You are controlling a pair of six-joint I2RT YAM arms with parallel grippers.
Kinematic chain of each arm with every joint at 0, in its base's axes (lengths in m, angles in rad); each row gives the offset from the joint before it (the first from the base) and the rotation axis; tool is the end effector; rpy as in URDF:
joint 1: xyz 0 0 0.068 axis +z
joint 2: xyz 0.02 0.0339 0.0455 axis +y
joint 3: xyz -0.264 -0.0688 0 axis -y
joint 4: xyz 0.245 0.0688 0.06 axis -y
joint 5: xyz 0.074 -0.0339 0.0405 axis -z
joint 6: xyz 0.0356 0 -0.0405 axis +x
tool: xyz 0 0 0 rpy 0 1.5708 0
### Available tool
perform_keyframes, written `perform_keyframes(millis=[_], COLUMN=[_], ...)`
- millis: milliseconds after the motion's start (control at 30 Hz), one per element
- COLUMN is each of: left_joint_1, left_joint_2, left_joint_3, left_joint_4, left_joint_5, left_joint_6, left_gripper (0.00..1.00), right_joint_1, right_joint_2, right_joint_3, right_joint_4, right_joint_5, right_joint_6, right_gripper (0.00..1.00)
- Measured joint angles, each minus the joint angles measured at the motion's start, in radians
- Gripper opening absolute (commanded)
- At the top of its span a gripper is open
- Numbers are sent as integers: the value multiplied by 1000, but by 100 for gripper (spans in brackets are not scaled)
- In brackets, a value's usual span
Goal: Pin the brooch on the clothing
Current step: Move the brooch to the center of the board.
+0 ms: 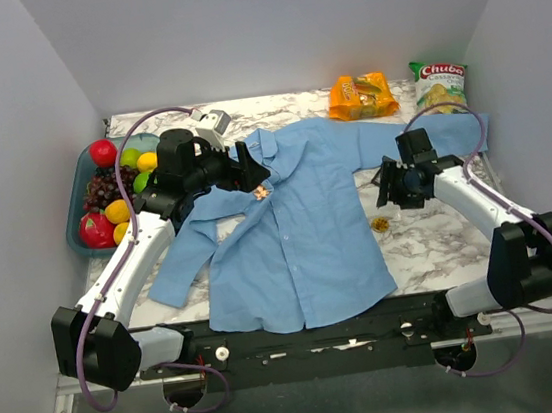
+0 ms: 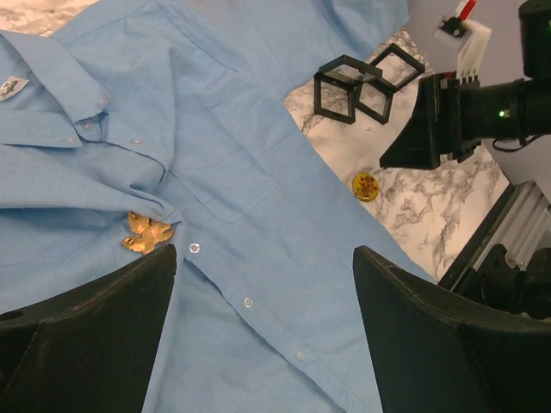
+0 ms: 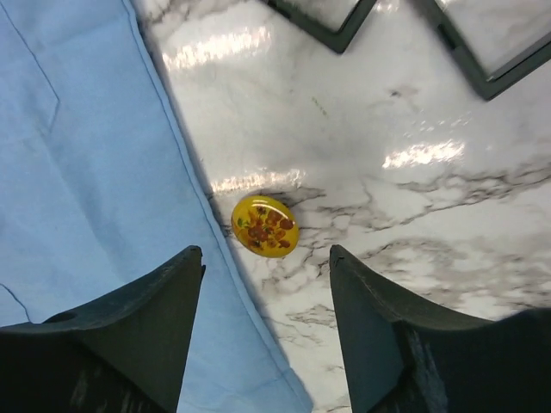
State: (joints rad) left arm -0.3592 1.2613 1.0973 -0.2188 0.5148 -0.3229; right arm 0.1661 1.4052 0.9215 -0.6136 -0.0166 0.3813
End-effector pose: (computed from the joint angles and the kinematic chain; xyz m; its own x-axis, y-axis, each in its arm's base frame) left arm 0.2639 -0.1178 0.3449 -0.5644 -0.0831 -0.8213 0.5847 0.6621 -0.4688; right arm 0.2674 0.0454 0.2155 -0.8790 0.2299 -0.4178 0.1663 0.9689 0.1834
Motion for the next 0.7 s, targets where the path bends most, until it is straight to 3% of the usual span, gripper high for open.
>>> perform_keyframes(millis=[133,333,700], left_joint_1=[0,0,0], left_joint_2=[0,0,0], left_joint_3=[0,0,0], left_joint_4=[0,0,0], left_joint_5=[0,0,0], left_joint_6=[0,0,0], left_gripper=[91,91,92], right_joint_1=[0,9,78], right_joint_2=[37,69,97], right_joint_3=[58,19,-79], right_joint_4=[-11,-8,70], right_joint_5=[47,50,78], right_joint_6=[-42,-33,164], right_gripper=[69,69,69])
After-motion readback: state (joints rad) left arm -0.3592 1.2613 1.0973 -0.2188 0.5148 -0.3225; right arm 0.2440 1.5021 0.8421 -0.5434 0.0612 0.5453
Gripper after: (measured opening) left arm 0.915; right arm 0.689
